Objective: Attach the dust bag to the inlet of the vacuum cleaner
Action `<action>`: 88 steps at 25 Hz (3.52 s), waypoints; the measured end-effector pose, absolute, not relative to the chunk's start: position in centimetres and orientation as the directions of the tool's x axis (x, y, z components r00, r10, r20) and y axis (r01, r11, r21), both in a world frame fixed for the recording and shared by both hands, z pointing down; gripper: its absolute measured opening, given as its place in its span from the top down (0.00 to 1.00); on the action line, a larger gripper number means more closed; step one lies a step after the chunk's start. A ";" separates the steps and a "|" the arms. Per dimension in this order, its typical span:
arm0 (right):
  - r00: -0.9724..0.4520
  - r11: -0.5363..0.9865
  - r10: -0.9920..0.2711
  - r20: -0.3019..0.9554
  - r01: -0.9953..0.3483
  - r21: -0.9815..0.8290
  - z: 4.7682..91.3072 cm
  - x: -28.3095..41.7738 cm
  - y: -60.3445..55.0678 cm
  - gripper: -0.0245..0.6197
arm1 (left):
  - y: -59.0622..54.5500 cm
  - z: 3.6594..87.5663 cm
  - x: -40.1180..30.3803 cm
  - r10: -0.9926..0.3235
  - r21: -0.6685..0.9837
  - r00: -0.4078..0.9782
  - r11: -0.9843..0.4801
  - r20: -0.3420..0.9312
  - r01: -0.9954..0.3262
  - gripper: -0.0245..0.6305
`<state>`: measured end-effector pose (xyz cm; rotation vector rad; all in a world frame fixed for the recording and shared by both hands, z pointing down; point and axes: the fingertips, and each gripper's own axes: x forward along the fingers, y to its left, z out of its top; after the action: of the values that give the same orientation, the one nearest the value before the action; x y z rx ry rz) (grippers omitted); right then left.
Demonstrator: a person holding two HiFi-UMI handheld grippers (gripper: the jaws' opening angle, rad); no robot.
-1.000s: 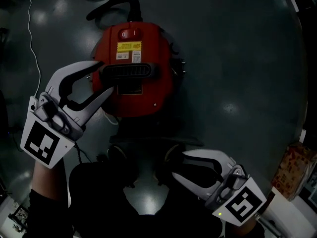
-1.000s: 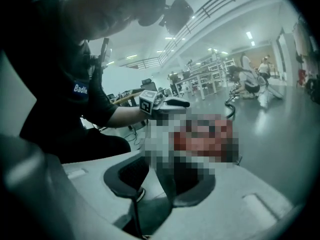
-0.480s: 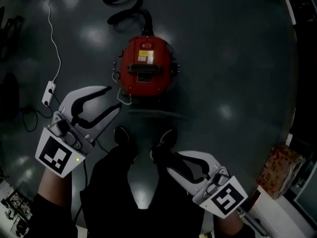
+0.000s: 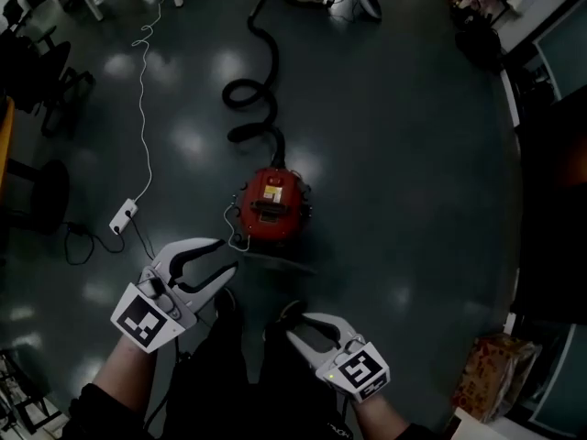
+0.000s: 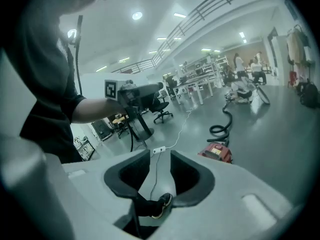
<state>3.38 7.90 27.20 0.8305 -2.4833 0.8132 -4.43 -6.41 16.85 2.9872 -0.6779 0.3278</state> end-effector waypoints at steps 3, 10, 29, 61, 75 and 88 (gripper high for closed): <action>-0.775 0.681 -0.404 0.485 -0.609 -0.407 24.7 2.6 8.4 0.76 | -4.1 13.6 -4.4 -0.439 0.001 0.870 -0.893 0.224 -0.450 0.75; -0.789 0.718 -0.451 0.417 -0.598 -0.356 19.0 -0.2 8.2 0.76 | 1.6 9.7 -6.0 -0.444 0.042 0.875 -0.887 0.194 -0.459 0.75; -0.631 0.560 -0.696 0.343 -0.776 -0.290 9.7 -11.0 15.8 0.76 | 16.0 5.3 -18.0 -0.299 0.054 0.950 -0.951 0.090 -0.305 0.77; -0.712 0.704 -0.701 0.039 -0.699 -0.126 1.4 -4.3 26.7 0.88 | 26.5 1.1 -6.1 -0.325 0.008 0.944 -0.945 0.047 -0.326 0.95; -0.714 0.711 -0.699 0.021 -0.699 -0.076 1.4 -6.4 27.5 0.96 | 27.6 2.5 -7.3 -0.318 0.047 0.947 -0.946 0.055 -0.320 0.96; -0.721 0.718 -0.692 0.025 -0.692 -0.080 2.1 -6.5 27.5 0.96 | 27.6 3.1 -7.2 -0.319 0.044 0.945 -0.946 0.070 -0.322 0.96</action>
<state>-6.47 27.48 2.12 1.1753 -2.9174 0.1325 -7.18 27.59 3.08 3.0443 -0.5023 0.0961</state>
